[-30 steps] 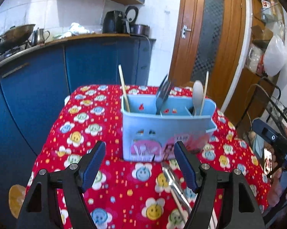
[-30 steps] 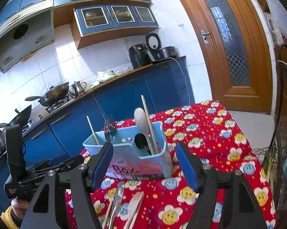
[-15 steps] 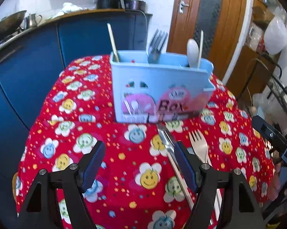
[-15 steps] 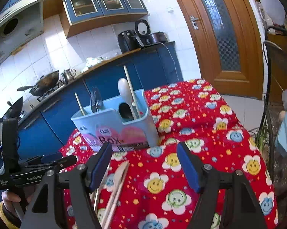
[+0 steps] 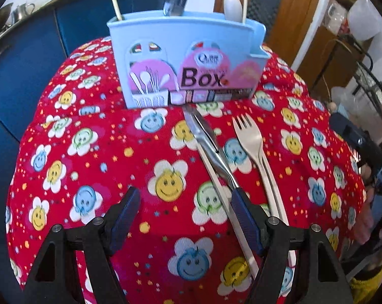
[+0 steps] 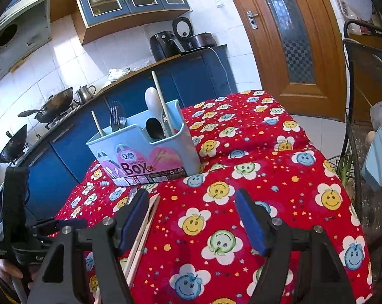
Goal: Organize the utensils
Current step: 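Move both tools back down to the utensils on the cloth, then grasp a wooden chopstick with the left tool while the right grasps another chopstick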
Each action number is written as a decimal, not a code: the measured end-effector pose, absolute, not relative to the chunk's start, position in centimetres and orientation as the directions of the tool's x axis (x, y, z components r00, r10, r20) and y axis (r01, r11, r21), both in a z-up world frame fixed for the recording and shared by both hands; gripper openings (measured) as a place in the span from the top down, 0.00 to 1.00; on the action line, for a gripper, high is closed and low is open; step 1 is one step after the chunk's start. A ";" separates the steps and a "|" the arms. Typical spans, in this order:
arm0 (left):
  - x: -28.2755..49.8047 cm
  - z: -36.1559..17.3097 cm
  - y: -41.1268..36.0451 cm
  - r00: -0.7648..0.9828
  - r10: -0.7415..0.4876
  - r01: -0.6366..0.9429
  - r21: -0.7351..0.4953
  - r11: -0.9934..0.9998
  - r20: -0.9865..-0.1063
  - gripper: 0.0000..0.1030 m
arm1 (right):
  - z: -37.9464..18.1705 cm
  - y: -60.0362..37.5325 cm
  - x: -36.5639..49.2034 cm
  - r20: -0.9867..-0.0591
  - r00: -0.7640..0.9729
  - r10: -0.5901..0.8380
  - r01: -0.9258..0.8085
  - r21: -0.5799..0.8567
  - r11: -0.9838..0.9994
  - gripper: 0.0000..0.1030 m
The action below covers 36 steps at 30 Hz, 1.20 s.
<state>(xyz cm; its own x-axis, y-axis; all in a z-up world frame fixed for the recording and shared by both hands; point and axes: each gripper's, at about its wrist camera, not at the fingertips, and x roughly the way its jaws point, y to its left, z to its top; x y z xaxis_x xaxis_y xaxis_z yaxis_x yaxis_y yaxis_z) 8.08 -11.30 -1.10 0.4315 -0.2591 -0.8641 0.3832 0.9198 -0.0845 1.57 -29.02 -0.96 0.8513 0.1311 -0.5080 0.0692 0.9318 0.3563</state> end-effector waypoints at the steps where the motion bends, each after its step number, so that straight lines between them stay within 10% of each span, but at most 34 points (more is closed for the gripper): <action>1: 8.1 -1.2 -11.3 0.427 -0.257 0.384 -0.083 0.919 -0.867 0.27 | -1.0 -29.1 1.4 -0.507 0.852 0.132 0.070 0.360 0.931 0.29; 27: 7.6 -2.2 -11.8 0.297 -0.183 0.421 -0.043 0.906 -0.937 0.27 | -1.2 -29.6 0.2 -0.481 0.859 0.174 0.044 0.409 0.912 0.29; 36: 6.0 -1.5 -12.4 0.270 -0.256 0.441 -0.117 0.890 -0.928 0.74 | -1.1 -29.4 -0.3 -0.476 0.860 0.185 0.034 0.415 0.909 0.29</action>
